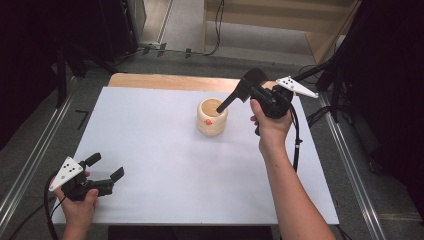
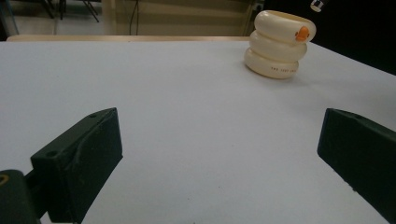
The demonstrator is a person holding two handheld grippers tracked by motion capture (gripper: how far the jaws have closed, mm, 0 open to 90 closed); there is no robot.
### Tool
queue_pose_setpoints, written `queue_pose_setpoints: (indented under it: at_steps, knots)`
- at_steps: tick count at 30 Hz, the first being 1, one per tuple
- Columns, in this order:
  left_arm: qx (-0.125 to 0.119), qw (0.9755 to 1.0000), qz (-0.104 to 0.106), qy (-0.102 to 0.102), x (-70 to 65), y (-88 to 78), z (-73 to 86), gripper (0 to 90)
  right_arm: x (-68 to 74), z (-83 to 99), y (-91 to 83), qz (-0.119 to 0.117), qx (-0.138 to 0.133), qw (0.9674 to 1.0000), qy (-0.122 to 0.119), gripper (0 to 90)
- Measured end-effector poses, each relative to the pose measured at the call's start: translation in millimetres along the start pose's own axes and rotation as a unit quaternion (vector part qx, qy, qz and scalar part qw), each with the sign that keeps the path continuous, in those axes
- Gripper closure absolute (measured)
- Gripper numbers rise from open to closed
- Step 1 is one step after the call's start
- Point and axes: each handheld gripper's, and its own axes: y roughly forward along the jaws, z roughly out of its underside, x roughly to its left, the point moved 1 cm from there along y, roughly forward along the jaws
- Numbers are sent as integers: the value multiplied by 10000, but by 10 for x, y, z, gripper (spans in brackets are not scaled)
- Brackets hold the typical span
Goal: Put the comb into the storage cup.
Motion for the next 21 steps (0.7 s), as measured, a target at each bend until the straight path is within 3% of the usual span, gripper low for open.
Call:
queue_pose_setpoints:
  at_steps: [21]
  knots:
    - [11,10000,4,-6,3,1,0,0,-103,62,217,56,19,9999,-85,826]
